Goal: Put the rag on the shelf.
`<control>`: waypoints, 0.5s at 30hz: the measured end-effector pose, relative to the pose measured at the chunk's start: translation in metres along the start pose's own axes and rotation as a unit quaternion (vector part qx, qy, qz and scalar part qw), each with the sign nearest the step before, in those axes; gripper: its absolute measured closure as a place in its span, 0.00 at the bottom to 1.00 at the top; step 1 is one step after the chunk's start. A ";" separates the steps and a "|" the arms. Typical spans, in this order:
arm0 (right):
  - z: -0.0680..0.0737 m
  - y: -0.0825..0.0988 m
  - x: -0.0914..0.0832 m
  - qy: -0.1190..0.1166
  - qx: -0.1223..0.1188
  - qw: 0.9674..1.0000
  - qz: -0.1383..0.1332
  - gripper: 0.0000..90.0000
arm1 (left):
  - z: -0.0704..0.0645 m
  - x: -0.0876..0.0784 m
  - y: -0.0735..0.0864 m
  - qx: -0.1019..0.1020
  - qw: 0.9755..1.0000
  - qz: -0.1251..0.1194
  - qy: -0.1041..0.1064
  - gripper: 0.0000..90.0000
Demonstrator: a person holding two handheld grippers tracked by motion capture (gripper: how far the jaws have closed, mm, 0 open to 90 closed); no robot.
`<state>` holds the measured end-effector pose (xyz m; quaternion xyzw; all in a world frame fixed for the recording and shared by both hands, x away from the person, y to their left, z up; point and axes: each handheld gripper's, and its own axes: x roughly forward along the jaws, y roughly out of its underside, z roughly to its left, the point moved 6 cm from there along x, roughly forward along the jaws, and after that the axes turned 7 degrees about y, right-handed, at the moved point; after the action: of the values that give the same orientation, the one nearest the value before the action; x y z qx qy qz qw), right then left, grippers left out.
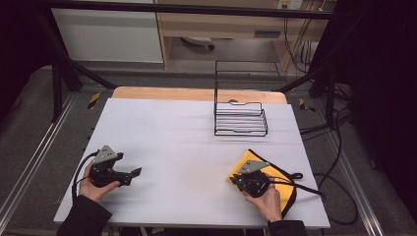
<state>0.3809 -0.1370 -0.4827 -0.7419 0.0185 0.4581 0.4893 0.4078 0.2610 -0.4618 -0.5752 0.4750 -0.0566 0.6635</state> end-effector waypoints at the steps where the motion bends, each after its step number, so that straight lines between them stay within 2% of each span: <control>1: 0.000 -0.001 -0.001 0.000 -0.001 1.000 0.001 0.93 | 0.000 0.000 0.000 -0.001 1.000 -0.001 0.000 0.06; 5: 0.001 -0.011 -0.003 0.006 0.006 1.000 -0.005 0.94 | 0.000 0.001 0.000 0.001 1.000 0.001 0.000 0.06; 9: 0.002 -0.026 0.001 -0.001 0.023 1.000 -0.012 0.94 | -0.001 0.001 -0.001 0.002 1.000 0.002 0.001 0.06; 15: 0.007 -0.055 0.025 0.006 0.045 0.999 -0.020 0.94 | -0.001 0.002 0.000 0.002 1.000 0.004 0.002 0.07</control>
<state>0.4166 -0.0924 -0.4615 -0.7221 0.0272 0.4426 0.5309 0.4085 0.2591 -0.4630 -0.5722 0.4782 -0.0560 0.6639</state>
